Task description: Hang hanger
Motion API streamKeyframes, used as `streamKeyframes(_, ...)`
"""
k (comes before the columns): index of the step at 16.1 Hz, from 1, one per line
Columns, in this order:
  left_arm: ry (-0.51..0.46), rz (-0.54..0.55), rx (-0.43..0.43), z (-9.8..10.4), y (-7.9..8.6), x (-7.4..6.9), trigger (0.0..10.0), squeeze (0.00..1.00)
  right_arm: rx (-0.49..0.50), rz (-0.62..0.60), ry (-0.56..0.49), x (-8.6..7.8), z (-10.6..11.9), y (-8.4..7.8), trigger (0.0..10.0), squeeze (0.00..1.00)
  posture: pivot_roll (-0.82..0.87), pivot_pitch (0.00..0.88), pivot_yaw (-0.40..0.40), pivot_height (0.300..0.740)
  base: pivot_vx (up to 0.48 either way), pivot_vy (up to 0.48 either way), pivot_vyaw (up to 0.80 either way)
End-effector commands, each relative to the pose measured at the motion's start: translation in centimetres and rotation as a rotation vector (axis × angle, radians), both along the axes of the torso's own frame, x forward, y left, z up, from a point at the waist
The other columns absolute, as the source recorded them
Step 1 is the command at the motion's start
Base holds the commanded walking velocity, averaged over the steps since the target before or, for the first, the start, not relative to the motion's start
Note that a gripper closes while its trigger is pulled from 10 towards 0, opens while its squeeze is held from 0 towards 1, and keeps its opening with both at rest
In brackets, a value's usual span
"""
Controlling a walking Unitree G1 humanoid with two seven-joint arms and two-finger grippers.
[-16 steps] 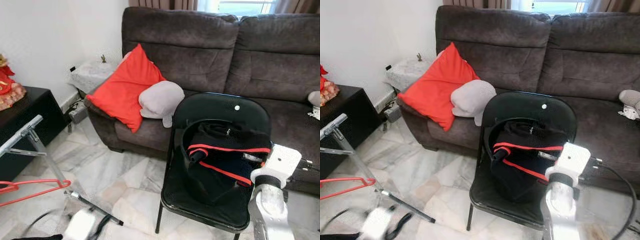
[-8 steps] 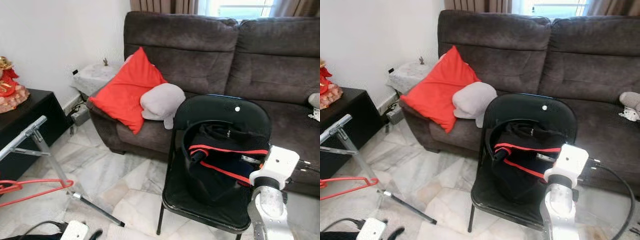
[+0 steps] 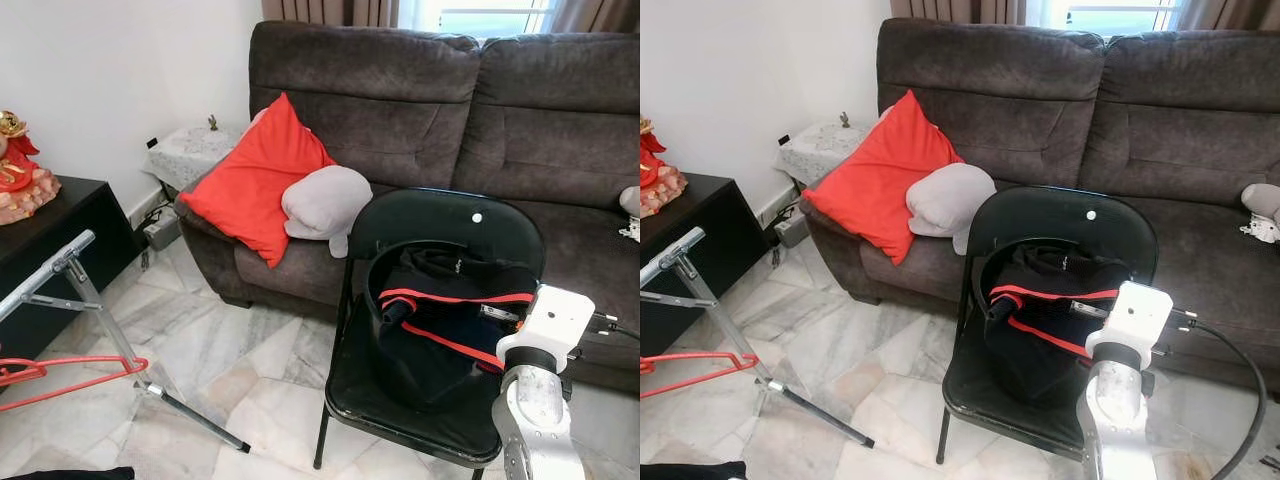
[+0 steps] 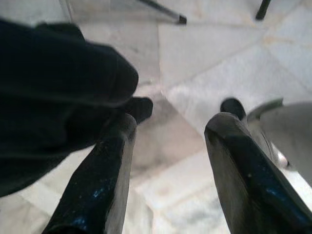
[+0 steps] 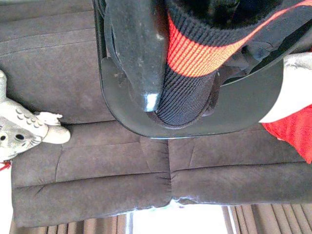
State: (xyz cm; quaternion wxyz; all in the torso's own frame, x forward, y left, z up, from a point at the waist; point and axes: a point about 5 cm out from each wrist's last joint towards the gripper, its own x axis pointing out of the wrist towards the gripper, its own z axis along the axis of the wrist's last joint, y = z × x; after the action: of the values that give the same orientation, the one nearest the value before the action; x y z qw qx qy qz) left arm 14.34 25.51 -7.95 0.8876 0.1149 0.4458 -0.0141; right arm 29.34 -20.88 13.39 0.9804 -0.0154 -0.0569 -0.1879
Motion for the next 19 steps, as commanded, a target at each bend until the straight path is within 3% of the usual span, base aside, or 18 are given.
streamKeyframes(1,0.073,0.042,0.013,-0.6,0.6,-1.4,10.0,0.00,-0.010,0.012,-0.011,0.1,0.4,0.3,0.0,0.00,-0.03,0.039,0.081,0.740,0.000,0.000,0.00)
streamKeyframes(3,0.135,0.075,0.034,-1.0,1.2,-3.1,10.0,0.00,-0.022,0.017,-0.012,0.2,0.6,0.6,0.0,0.00,-0.04,0.045,0.084,0.740,0.000,0.000,0.00)
streamKeyframes(4,0.123,0.086,0.023,-1.0,1.2,-3.1,10.0,0.00,-0.030,0.019,-0.012,0.2,0.7,0.6,0.0,0.00,-0.04,0.046,0.080,0.740,0.000,0.000,0.00)
streamKeyframes(5,0.111,0.093,0.015,-0.9,1.1,-2.9,10.0,0.00,-0.031,0.021,-0.005,0.2,0.6,0.6,2.2,0.00,-0.03,0.047,0.077,0.740,0.000,0.000,0.00)
streamKeyframes(6,0.109,0.094,0.015,-0.9,1.1,-2.8,10.0,0.00,-0.031,0.022,-0.001,0.2,0.5,0.6,2.2,0.00,-0.03,0.047,0.077,0.740,0.000,0.000,0.00)
streamKeyframes(7,0.090,0.098,0.002,-0.8,0.8,-2.2,10.0,0.00,-0.040,0.038,0.012,0.4,0.3,0.8,10.0,0.00,-0.03,0.046,0.072,0.740,0.000,0.000,0.00)
streamKeyframes(10,0.073,0.097,-0.017,-0.9,-0.1,-1.5,10.0,0.00,-0.092,0.080,-0.045,0.5,1.4,1.5,10.0,0.00,-0.03,0.046,0.074,0.740,0.000,0.000,0.15)
streamKeyframes(13,0.067,0.093,-0.033,-1.0,-0.6,-1.3,10.0,0.00,-0.155,0.108,-0.042,0.6,1.5,2.1,10.0,0.00,-0.03,0.044,0.073,0.740,0.000,0.000,0.80)
streamKeyframes(19,0.104,0.099,-0.028,-1.3,-0.4,-2.3,10.0,0.00,-0.200,0.111,-0.041,0.8,1.6,2.2,10.0,0.00,-0.03,0.044,0.075,0.740,0.000,0.000,0.80)
